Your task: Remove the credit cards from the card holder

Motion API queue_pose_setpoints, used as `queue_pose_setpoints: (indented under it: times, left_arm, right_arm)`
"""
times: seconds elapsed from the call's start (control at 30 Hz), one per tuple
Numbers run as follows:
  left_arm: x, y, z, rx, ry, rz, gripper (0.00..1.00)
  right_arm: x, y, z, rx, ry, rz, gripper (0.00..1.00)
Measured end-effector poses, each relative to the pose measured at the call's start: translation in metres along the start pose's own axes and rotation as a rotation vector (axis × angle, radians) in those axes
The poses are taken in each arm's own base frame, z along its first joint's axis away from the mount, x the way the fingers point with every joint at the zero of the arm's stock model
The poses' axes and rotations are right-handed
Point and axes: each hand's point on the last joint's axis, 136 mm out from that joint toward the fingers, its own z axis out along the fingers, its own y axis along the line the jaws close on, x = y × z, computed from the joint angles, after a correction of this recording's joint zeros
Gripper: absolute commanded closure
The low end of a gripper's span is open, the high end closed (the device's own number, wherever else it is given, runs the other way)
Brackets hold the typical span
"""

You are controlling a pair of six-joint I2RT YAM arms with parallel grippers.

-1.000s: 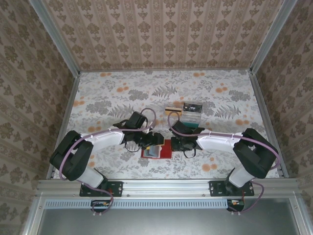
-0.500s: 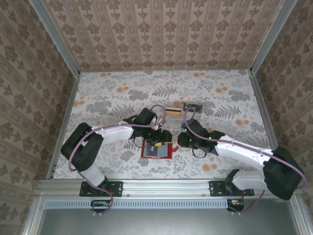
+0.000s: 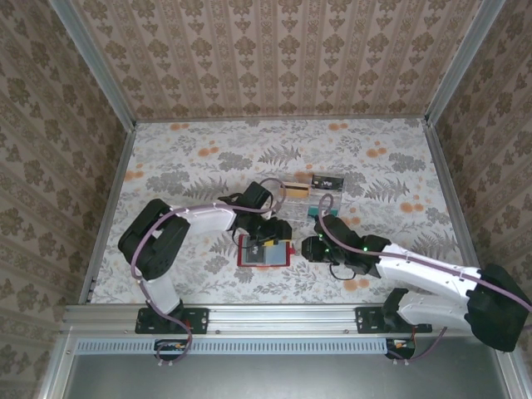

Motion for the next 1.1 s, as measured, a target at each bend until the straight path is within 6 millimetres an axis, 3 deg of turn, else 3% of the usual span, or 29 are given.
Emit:
queue_pose_setpoints:
  times: [0.2,0.37,0.43,0.57,0.67,0.73,0.83,0.9,1.1]
  left_arm:
    - [-0.011,0.002,-0.027,-0.029,-0.09,-0.009,0.4]
    - [-0.021,-0.009,-0.067,-0.001,-0.196,0.003,0.39]
    - [-0.022,-0.003,-0.08,-0.003,-0.23,-0.011,0.4]
    - [-0.013,0.026,-0.098,-0.038,-0.268,-0.074,0.44]
    - [0.0,0.05,-0.107,-0.067,-0.286,-0.128,0.55]
    - [0.01,0.063,-0.111,-0.084,-0.293,-0.159,0.68]
    - [0.024,0.073,-0.11,-0.094,-0.286,-0.183,0.91]
    - [0.031,0.079,-0.107,-0.098,-0.273,-0.194,1.0]
    - [0.047,0.094,-0.095,-0.11,-0.23,-0.232,1.0]
  right_arm:
    - [0.008,0.022,0.016,-0.025,0.06,-0.045,0.81]
    - [0.002,0.047,0.026,-0.07,0.078,-0.062,0.8]
    - [-0.001,0.055,0.029,-0.084,0.085,-0.075,0.8]
    - [-0.007,0.07,0.035,-0.107,0.099,-0.088,0.8]
    - [-0.01,0.079,0.044,-0.115,0.112,-0.101,0.84]
    - [-0.009,0.083,0.052,-0.116,0.128,-0.107,0.85]
    - [-0.004,0.084,0.064,-0.109,0.161,-0.106,0.86]
    - [0.0,0.083,0.072,-0.101,0.187,-0.104,0.86]
    - [0.006,0.085,0.086,-0.102,0.232,-0.095,0.81]
